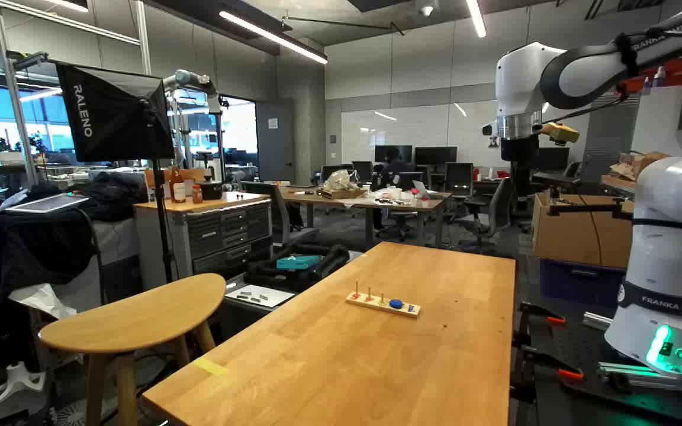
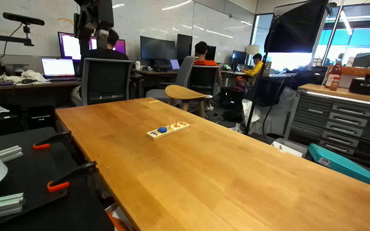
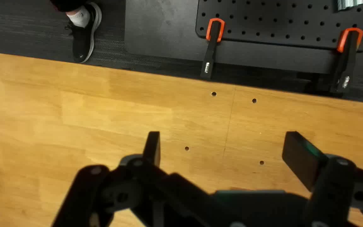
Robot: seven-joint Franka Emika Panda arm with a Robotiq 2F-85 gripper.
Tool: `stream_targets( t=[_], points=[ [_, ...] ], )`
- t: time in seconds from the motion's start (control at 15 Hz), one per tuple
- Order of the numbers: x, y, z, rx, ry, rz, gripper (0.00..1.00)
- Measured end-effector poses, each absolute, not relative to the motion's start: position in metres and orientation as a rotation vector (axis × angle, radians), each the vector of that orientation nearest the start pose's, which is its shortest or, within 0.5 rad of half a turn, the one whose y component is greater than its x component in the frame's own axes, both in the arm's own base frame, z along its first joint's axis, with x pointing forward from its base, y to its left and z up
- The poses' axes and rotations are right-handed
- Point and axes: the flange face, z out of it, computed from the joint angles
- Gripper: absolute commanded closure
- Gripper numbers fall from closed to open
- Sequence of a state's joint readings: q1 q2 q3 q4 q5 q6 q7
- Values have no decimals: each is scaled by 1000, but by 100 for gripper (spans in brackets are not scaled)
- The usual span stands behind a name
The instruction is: Remove the ring from the wooden platform
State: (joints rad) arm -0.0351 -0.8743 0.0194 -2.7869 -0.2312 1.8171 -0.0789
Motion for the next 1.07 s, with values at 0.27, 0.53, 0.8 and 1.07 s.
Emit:
stream_targets(
  t=[0.27,0.53,0.8,1.07],
  points=[
    [278,-24,436,-3361,-207,181,0],
    [279,-24,435,-3361,-208,174,0],
    [311,-14,427,-3357,-233,-52,0],
    [364,19,392,-3319,-222,-282,0]
  ],
)
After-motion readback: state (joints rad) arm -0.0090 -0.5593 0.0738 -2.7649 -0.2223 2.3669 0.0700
